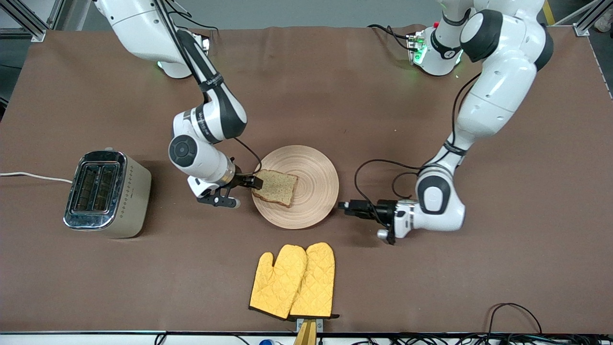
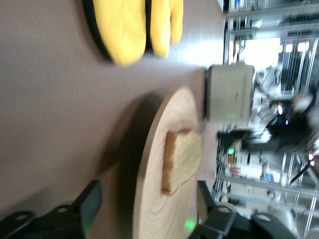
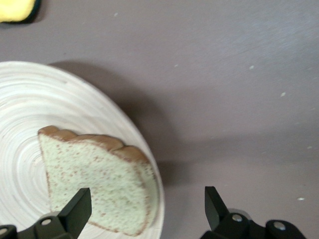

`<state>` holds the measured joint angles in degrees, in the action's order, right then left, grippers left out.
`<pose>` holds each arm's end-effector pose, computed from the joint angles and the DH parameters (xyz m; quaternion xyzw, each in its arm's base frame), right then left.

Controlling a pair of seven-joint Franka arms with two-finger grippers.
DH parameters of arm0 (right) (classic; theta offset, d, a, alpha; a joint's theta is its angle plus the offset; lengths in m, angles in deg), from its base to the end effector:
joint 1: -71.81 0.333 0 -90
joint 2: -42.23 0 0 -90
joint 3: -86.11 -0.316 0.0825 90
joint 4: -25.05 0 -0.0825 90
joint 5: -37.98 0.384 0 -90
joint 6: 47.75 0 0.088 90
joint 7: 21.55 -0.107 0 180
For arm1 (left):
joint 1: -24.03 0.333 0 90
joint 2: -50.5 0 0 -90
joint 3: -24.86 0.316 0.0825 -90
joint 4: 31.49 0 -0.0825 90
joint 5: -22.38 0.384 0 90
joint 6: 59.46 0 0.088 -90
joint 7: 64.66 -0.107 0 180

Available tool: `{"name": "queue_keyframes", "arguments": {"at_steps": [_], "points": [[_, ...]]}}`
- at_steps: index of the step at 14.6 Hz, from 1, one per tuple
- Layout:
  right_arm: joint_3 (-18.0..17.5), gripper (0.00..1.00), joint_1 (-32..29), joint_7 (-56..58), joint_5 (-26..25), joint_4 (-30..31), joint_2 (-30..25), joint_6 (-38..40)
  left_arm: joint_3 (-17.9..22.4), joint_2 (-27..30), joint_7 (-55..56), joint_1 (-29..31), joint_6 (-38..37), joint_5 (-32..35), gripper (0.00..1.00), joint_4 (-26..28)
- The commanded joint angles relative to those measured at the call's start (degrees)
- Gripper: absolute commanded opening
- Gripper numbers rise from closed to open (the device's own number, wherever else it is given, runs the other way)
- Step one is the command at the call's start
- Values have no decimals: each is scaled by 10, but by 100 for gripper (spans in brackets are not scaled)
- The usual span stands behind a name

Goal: Move plate and put bread in toaster
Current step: 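Grasp the bread slice with the right gripper while the left gripper withdraws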

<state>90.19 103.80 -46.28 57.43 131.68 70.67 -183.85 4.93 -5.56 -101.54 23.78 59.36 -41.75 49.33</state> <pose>0.5652 0.3067 0.2536 -0.9908 0.0887 0.0352 0.0960 0.6733 -0.2437 0.1497 0.8245 -0.0439 -0.0438 0.5624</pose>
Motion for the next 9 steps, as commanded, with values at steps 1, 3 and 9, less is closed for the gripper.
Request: {"name": "queue_keyframes", "arguments": {"at_steps": [1, 3, 9], "points": [[9, 90, 26, -16, 5, 32, -18, -22, 1, 57, 52, 46, -9, 22, 100, 17], [9, 79, 25, -15, 4, 31, -17, -22, 1, 77, 87, 87, -10, 87, 100, 13], [10, 57, 24, -16, -44, 31, -16, -24, -1, 124, 151, 171, -26, 187, 100, -13]]}}
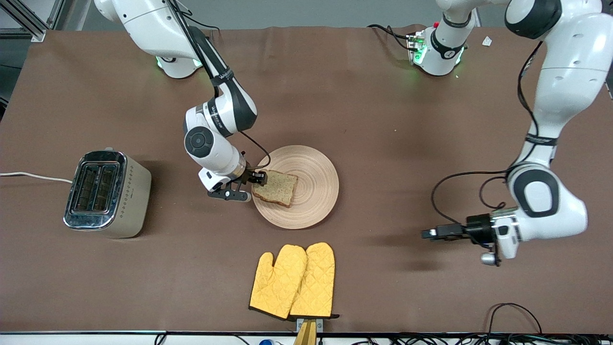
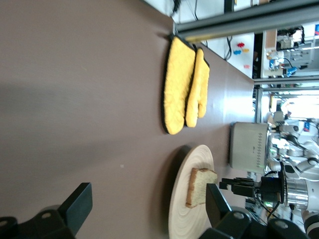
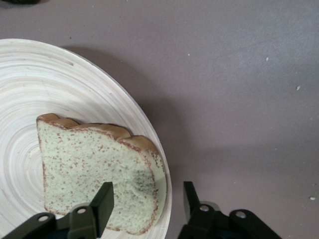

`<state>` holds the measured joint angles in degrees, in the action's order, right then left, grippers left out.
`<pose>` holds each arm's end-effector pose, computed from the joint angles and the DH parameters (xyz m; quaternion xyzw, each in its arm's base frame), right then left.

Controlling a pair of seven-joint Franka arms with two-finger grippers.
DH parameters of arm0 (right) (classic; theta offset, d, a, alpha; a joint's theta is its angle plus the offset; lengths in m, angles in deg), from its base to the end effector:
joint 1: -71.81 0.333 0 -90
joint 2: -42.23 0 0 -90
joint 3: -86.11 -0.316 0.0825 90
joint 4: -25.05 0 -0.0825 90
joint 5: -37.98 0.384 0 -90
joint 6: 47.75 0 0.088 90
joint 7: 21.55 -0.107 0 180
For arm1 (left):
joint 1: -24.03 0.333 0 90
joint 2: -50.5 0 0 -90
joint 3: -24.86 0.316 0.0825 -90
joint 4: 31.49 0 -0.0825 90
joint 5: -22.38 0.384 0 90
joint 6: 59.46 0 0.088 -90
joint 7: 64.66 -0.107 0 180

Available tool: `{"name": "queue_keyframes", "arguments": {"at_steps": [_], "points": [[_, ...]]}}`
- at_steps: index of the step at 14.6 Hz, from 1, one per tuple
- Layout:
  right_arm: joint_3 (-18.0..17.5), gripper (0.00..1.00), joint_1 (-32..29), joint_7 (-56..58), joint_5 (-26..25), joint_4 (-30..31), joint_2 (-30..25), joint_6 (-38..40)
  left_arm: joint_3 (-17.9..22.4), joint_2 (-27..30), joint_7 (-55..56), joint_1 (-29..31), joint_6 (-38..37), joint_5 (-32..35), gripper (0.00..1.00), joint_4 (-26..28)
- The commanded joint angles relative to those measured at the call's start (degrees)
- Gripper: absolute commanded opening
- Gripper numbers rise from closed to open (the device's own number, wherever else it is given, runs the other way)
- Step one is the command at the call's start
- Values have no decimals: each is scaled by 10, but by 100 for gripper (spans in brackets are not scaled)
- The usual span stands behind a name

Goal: Move plate and put bread in toaster
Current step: 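Grasp the bread slice with the right gripper while the left gripper withdraws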

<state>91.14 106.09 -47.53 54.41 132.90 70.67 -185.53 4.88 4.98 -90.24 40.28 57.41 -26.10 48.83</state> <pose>0.5551 0.3167 0.2476 -0.9944 0.0706 0.0219 0.0753 0.7284 -0.0344 0.2684 0.8823 0.0194 0.0302 0.4693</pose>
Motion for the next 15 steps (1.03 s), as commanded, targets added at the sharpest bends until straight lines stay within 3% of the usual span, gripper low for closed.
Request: {"name": "queue_keyframes", "arguments": {"at_steps": [1, 4, 6, 8, 12, 15], "points": [[2, 53, 2, -4, -14, 19, -16, -7, 1, 31, 55, 13, -8, 56, 100, -8], [3, 46, 3, -4, -15, 19, -14, -8, -2, 62, 94, 40, -8, 149, 100, -9], [3, 42, 3, -4, -15, 19, -13, -12, 1, 96, 120, 41, -18, 163, 100, -8], [3, 42, 3, -4, -15, 19, -8, -17, 2, 133, 165, 41, -50, 182, 100, -9], [3, 42, 5, -4, -15, 19, -1, -23, -5, 209, 255, 33, -108, 329, 100, -9], [3, 37, 8, -4, -15, 19, 0, -24, -7, 248, 260, 30, -180, 380, 100, -9]]}}
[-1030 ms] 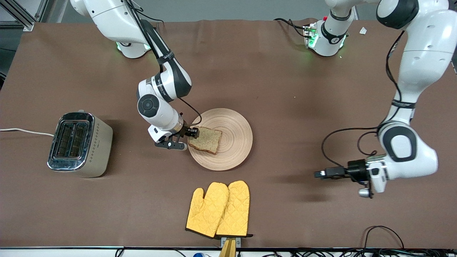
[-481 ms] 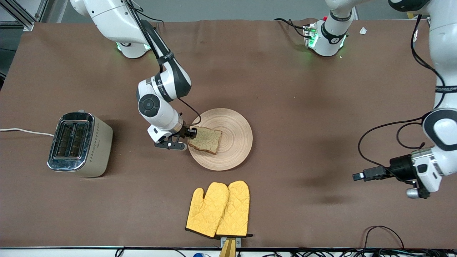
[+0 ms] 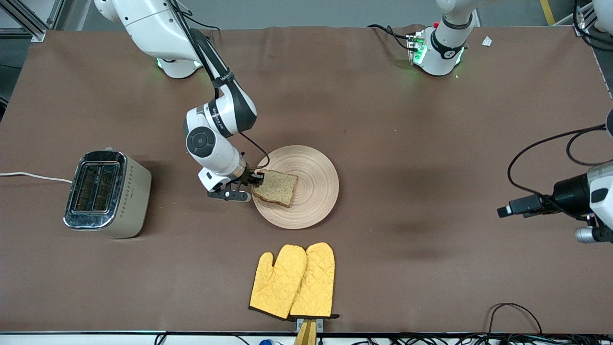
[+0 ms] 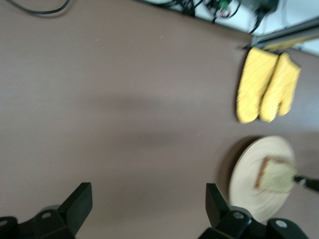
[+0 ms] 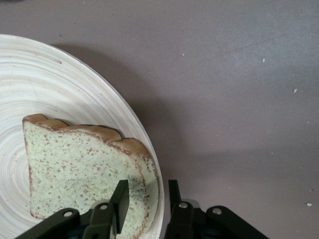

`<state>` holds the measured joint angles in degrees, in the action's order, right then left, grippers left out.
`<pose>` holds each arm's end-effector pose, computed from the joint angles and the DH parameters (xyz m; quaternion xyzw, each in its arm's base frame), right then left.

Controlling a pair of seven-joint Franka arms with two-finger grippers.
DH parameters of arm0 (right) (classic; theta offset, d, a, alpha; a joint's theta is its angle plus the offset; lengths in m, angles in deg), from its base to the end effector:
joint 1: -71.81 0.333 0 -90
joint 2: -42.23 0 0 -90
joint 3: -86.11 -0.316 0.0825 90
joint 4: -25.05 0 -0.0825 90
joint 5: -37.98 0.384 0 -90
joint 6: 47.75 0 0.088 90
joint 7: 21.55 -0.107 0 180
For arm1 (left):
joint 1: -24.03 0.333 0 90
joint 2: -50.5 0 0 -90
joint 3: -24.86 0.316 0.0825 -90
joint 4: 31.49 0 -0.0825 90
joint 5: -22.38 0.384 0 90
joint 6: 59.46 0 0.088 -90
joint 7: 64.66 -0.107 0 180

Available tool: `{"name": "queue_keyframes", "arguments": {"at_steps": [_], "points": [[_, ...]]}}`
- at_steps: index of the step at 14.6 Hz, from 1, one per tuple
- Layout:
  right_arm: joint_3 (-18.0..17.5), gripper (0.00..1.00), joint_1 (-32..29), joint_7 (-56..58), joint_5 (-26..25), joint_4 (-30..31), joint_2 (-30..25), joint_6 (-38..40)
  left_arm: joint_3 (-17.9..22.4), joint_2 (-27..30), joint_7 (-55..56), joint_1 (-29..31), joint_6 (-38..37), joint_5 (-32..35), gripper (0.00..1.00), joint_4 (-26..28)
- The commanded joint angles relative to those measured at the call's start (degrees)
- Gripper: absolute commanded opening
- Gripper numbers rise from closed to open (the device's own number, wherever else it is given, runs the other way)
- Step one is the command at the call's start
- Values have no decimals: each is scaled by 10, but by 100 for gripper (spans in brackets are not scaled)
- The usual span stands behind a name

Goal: Move plate and put bread in toaster
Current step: 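Grasp the bread slice with the right gripper while the left gripper withdraws, then lift the bread with the right gripper and carry it above the toaster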

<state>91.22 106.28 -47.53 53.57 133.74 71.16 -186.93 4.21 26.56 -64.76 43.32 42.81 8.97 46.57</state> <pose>0.5524 0.3152 0.2382 -0.9953 0.0662 0.0177 0.0685 0.6815 0.0078 0.5025 0.9823 0.0257 0.0132 0.1853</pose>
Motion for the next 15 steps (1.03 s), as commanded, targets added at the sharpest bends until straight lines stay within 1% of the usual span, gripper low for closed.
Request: {"name": "queue_keyframes", "arguments": {"at_steps": [1, 2, 3, 4, 5, 7, 8, 13, 15], "points": [[2, 35, 7, -4, -7, 11, -5, -11, 0, 50, 5, 0, -50, 36, 100, 14], [2, 35, 7, -4, -7, 10, 0, -11, 2, 72, 5, -6, -63, 43, 100, 14], [2, 35, 8, -4, -7, 10, 1, -13, 10, 95, 5, -29, -79, 57, 100, 18], [2, 35, 8, -4, -7, 10, 1, -14, 26, 109, 6, -46, -100, 79, 100, 18], [2, 35, 9, -4, -7, 10, 2, -15, 45, 124, 6, -70, -121, 94, 100, 19], [2, 34, 10, -4, -7, 10, 2, -15, 102, 157, 5, -128, -152, 116, 100, 22], [2, 29, 10, -4, -7, 10, 2, -15, 120, 169, 5, -147, -164, 129, 100, 23], [2, 9, 10, -4, -7, 7, 8, -21, 125, 229, 3, -146, -189, 133, 100, 47], [2, 4, 10, -3, -6, 7, 9, -24, 126, 253, 8, -145, -196, 137, 100, 67]]}}
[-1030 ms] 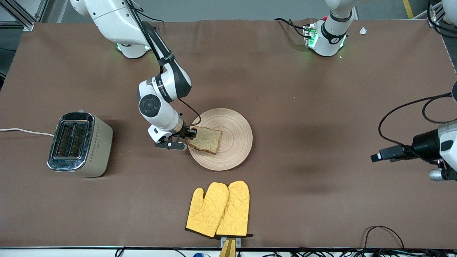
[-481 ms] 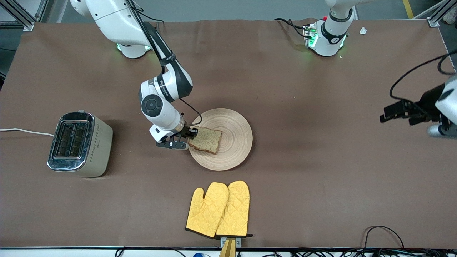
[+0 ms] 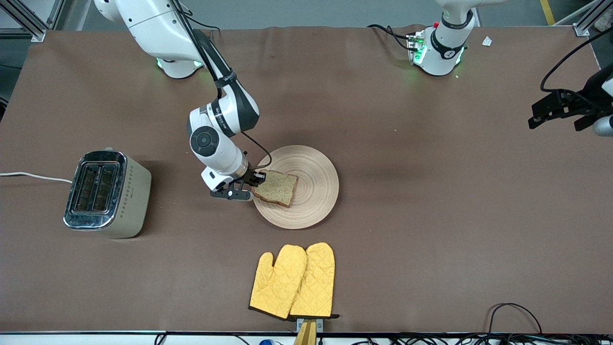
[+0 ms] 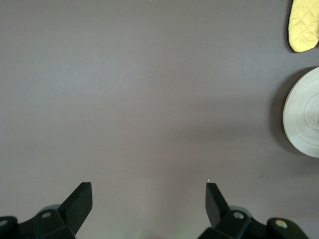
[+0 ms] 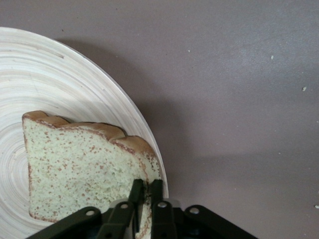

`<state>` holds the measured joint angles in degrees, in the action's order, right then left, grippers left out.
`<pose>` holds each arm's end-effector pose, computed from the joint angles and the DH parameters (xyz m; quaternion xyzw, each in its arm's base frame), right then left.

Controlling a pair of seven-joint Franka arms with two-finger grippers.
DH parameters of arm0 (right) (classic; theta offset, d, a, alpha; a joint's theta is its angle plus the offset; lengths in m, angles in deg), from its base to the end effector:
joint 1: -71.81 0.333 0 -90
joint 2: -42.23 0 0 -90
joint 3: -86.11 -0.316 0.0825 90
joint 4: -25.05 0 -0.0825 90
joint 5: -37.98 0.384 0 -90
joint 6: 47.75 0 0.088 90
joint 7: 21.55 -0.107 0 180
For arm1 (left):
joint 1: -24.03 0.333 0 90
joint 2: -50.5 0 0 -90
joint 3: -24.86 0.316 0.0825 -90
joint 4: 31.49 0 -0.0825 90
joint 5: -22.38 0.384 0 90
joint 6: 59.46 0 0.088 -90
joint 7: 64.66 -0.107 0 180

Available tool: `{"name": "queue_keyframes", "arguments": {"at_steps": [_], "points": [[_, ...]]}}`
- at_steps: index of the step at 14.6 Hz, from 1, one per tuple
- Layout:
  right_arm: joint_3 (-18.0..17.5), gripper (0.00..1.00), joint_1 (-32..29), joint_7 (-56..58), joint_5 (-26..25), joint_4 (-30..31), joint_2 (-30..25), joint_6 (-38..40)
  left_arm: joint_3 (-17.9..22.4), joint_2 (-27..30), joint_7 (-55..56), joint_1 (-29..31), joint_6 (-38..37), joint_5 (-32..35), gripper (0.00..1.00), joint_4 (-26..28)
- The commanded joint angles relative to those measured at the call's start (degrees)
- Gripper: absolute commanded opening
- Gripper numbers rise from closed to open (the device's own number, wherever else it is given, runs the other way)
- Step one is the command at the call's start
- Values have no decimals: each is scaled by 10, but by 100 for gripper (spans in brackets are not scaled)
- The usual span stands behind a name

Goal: Move plate and put bread in toaster
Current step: 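Lift the bread with the right gripper and carry it above the toaster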

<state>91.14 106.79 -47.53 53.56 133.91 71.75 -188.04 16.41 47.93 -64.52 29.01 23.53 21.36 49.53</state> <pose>0.5495 0.3201 0.2322 -0.9956 0.0623 0.0145 0.0682 0.5547 -0.0335 0.6622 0.9995 -0.0300 -0.0054 0.0120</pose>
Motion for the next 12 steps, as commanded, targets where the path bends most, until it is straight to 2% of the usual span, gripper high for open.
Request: {"name": "queue_keyframes", "arguments": {"at_steps": [1, 3, 5, 7, 9, 12], "points": [[2, 2, 4, -2, -6, 4, 4, -12, 3, 52, 13, -3, -3, 13, 100, 49], [2, 0, -2, 0, -6, -16, 0, 15, 3, 80, 37, -4, -3, 14, 100, 76], [10, 0, -5, -2, -6, -57, -14, 106, 3, 93, 42, -7, -2, 14, 100, 90], [43, 0, -3, -1, -14, -78, -41, 161, -1, 92, 41, -7, -3, 15, 100, 88], [53, 0, -6, -2, -63, -113, -58, 229, -3, 85, 36, -2, -2, 15, 100, 84], [85, 0, -6, 3, -140, -213, -59, 411, -3, 83, 35, -2, -2, 15, 100, 83]]}}
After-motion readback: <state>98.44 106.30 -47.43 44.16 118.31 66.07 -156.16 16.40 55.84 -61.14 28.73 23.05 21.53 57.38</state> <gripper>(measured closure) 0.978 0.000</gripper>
